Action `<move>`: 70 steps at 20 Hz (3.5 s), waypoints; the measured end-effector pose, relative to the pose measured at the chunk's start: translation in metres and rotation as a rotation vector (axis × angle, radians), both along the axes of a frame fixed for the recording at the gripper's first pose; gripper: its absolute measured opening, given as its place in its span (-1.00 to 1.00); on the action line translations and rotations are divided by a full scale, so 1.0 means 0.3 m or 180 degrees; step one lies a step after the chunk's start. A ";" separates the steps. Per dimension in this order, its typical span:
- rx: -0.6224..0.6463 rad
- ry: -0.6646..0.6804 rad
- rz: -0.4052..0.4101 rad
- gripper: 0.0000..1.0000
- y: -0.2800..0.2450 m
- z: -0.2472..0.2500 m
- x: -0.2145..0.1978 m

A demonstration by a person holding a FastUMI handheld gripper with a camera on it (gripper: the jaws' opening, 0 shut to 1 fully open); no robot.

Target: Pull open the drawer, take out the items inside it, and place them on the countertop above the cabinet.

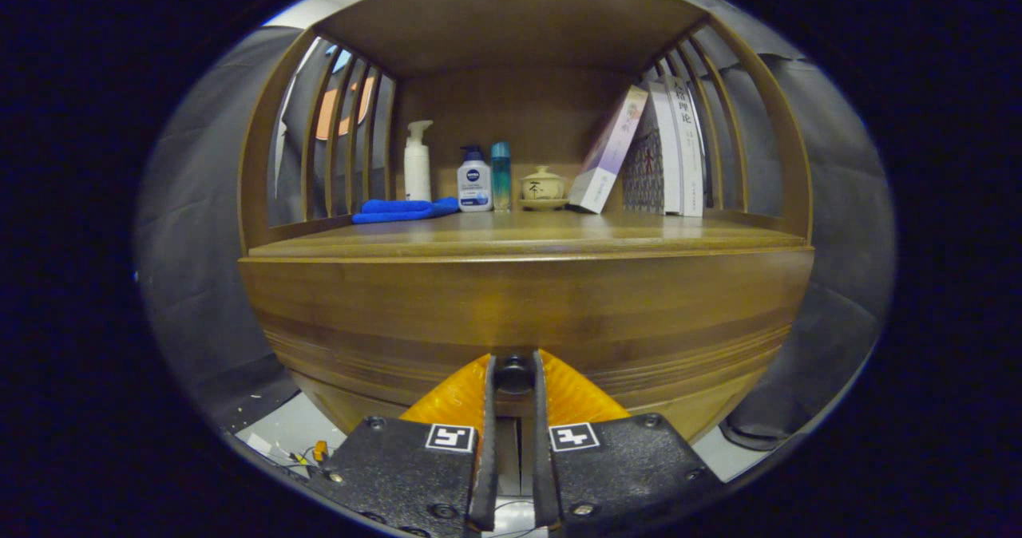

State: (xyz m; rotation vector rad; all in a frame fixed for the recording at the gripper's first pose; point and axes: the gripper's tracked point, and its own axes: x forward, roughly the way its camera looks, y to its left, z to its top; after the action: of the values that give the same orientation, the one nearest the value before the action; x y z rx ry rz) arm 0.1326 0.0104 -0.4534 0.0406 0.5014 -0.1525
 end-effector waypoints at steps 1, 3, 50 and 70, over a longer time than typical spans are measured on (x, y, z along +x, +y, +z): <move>-0.0002 0.0030 0.0005 -0.59 -0.001 -0.002 0.000; -0.0034 0.0057 0.0025 -0.59 -0.003 -0.001 -0.008; 0.0318 0.0784 0.0291 -0.42 0.126 0.133 -0.656; 0.0445 0.1248 0.0739 0.49 0.070 0.408 -0.367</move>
State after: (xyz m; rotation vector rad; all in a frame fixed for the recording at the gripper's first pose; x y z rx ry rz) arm 0.0227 0.0313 -0.3311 0.0895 0.9029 0.1059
